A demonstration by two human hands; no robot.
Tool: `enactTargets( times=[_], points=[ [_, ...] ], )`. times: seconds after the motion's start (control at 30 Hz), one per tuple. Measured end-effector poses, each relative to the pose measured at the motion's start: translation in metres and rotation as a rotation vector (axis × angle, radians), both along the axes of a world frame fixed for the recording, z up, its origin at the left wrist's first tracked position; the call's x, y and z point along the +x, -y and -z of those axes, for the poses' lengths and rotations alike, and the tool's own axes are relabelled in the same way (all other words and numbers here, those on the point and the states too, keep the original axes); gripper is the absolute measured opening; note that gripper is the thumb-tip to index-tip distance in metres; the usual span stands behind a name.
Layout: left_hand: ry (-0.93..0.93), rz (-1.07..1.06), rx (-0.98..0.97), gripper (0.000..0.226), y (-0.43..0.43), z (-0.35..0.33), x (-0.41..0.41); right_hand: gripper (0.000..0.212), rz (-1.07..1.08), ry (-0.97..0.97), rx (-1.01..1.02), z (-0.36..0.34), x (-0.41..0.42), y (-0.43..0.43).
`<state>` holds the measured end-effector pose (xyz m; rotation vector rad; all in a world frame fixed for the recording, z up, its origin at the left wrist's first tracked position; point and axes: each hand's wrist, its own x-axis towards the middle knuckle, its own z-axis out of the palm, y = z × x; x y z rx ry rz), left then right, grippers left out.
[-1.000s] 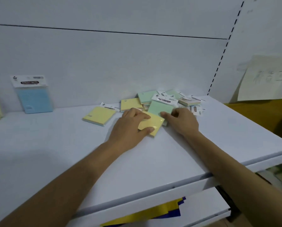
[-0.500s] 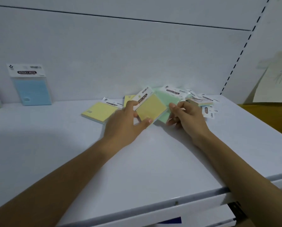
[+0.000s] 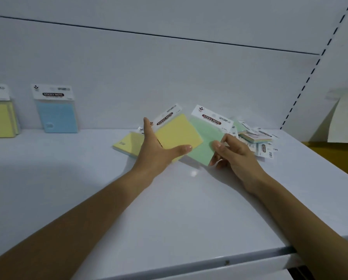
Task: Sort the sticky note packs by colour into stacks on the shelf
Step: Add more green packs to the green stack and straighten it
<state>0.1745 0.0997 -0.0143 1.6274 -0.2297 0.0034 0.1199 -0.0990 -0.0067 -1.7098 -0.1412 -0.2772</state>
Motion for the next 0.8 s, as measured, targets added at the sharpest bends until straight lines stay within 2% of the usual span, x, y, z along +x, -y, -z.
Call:
enactTargets(
  times=[0.07,0.2,0.33,0.5,0.67,0.73,0.8],
  points=[
    [0.017,0.009,-0.021,0.118,-0.002,-0.001,0.0,0.024,-0.009,-0.01,0.028,0.001,0.001,0.001],
    [0.146,0.082,0.095,0.083,0.002,-0.003,-0.004,0.025,0.007,-0.036,0.038,0.004,0.004,0.004],
    [0.222,0.133,0.296,0.084,0.002,-0.004,-0.015,0.026,0.065,-0.034,-0.043,0.003,0.004,0.001],
    [0.258,0.079,0.416,0.082,0.001,-0.011,-0.027,0.003,0.098,-0.016,-0.218,-0.002,0.0,-0.017],
    [0.298,0.11,0.589,0.08,-0.023,-0.014,-0.039,0.006,0.174,0.1,-0.375,-0.013,-0.005,-0.044],
    [0.326,0.128,0.606,0.076,-0.041,-0.016,-0.043,0.005,0.205,0.169,-0.449,-0.018,-0.006,-0.062],
    [0.352,0.121,0.564,0.068,-0.062,-0.021,-0.045,0.007,0.21,0.223,-0.419,-0.026,-0.007,-0.082]
  ],
)
